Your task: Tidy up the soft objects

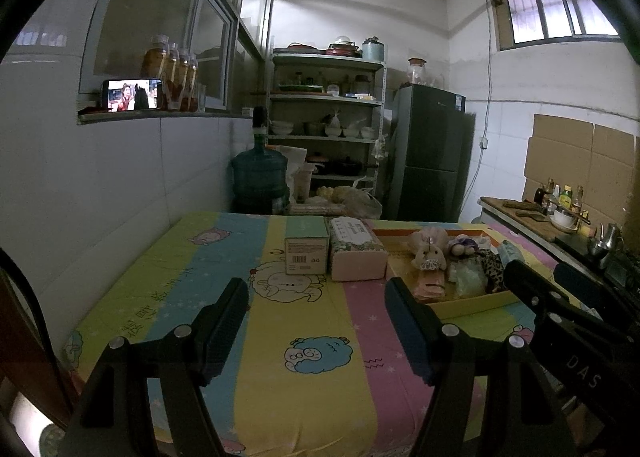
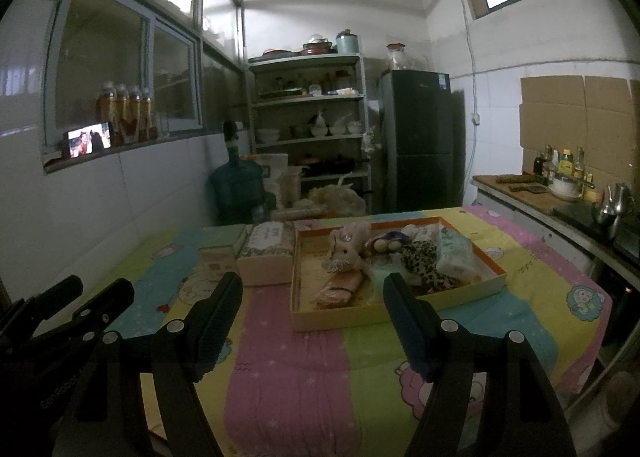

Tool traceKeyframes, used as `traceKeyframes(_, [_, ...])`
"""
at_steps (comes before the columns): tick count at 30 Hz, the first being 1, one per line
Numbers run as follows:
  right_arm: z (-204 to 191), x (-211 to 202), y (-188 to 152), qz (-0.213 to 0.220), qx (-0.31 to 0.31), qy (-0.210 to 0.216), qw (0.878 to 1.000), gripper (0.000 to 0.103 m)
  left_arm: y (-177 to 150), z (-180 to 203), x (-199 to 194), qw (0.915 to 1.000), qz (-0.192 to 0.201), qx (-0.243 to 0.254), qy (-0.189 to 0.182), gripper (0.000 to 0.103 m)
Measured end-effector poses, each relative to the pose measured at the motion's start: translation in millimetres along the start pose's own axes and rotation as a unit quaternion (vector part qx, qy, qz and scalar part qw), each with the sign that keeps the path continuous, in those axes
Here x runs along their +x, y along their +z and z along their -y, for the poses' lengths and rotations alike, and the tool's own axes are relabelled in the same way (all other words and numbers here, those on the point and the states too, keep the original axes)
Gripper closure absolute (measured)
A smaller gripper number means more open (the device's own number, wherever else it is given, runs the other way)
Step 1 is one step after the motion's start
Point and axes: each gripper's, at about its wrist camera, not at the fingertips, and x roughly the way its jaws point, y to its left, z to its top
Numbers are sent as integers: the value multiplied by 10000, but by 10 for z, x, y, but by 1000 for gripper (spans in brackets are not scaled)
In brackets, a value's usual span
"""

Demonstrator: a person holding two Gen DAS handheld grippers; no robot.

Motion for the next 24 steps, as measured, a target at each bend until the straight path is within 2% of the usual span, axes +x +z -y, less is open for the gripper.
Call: traceKeyframes(24, [-22, -4, -5, 3, -10, 1, 10000, 28, -10, 2, -3, 10000, 3, 3, 3, 32])
